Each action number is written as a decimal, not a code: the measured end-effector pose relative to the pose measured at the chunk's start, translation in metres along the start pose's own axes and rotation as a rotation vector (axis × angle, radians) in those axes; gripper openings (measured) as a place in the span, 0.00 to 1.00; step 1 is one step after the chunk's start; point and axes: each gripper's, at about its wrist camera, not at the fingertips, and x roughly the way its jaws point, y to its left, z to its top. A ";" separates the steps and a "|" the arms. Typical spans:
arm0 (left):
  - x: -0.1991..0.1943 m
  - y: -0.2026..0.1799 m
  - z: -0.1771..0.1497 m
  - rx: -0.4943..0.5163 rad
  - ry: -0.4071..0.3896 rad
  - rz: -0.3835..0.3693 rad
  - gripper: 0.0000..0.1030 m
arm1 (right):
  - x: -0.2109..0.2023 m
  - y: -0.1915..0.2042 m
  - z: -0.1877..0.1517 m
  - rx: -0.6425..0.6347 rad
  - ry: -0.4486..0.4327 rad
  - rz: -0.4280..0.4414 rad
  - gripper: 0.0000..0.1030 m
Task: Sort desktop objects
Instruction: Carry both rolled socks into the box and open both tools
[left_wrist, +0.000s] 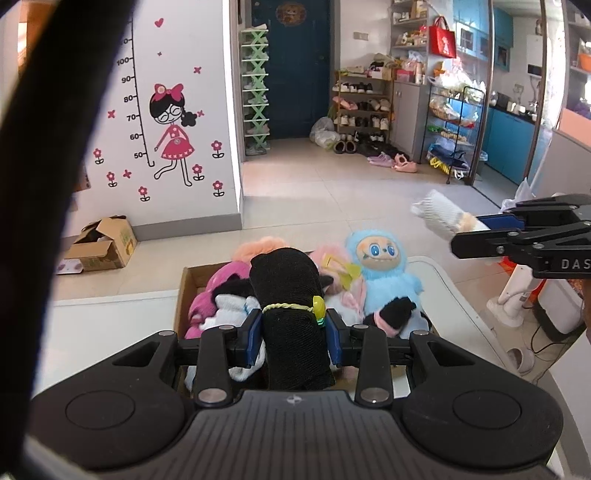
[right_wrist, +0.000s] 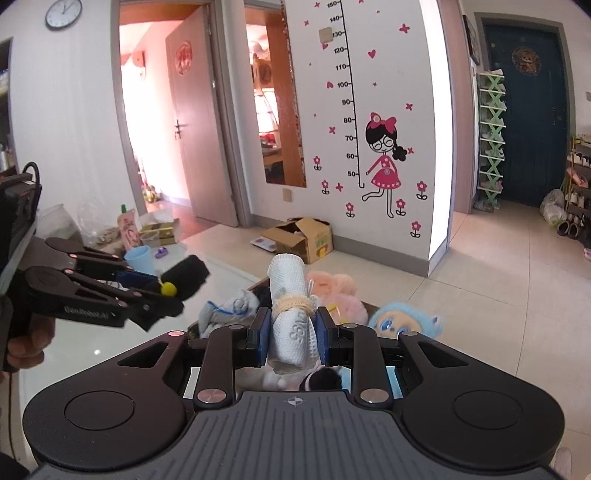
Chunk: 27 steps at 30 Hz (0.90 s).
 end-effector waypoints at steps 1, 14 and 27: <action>0.006 -0.001 0.000 0.000 0.002 -0.008 0.31 | 0.006 -0.001 0.002 -0.004 0.008 -0.002 0.30; 0.038 0.006 -0.006 -0.005 0.013 -0.071 0.31 | 0.065 -0.018 -0.009 -0.006 0.092 -0.017 0.30; 0.051 0.009 -0.019 -0.029 0.046 -0.079 0.33 | 0.109 -0.022 -0.029 -0.027 0.176 -0.030 0.30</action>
